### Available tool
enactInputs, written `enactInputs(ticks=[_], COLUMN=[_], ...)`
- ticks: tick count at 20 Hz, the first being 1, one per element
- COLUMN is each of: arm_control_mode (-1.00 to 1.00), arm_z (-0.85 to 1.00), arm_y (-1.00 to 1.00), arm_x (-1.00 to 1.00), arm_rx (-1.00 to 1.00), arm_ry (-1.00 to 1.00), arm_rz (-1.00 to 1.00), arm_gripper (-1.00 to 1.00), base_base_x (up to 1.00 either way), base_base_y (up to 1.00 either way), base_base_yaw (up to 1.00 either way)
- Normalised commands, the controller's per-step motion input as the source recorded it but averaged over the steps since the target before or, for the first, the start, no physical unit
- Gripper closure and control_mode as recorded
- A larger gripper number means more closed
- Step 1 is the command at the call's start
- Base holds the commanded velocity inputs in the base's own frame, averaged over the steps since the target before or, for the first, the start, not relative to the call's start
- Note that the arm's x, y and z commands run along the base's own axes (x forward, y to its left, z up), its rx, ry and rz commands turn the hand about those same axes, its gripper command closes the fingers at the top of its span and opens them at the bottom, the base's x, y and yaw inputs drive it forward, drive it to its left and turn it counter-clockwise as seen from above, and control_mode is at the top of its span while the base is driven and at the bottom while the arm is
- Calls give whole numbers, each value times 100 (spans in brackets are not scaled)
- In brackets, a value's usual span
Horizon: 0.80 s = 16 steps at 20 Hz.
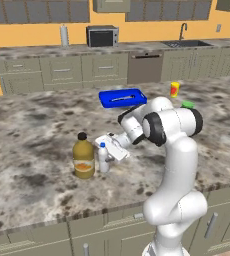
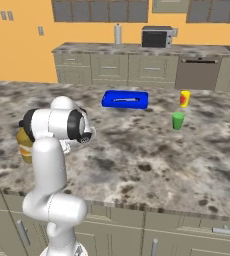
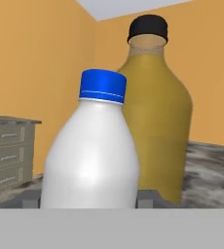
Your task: Place the drinks on the dining counter in a tight cluster.
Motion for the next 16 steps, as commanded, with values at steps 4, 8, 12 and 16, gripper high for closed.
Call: enactInputs(ticks=[4,8,12,16], arm_control_mode=[-100,-100,-100,-100], arm_z=[-30,-24,-19,-13], arm_y=[2,-9,-17,-2], arm_x=[3,0,2,9], arm_rx=[-3,0,5,1], arm_ry=[-6,-7,-1,0], arm_rz=[-3,0,0,0], arm_gripper=[100,100,100,-100], base_base_x=[0,0,0,0], base_base_y=[0,0,0,0], base_base_yaw=[0,0,0,0])
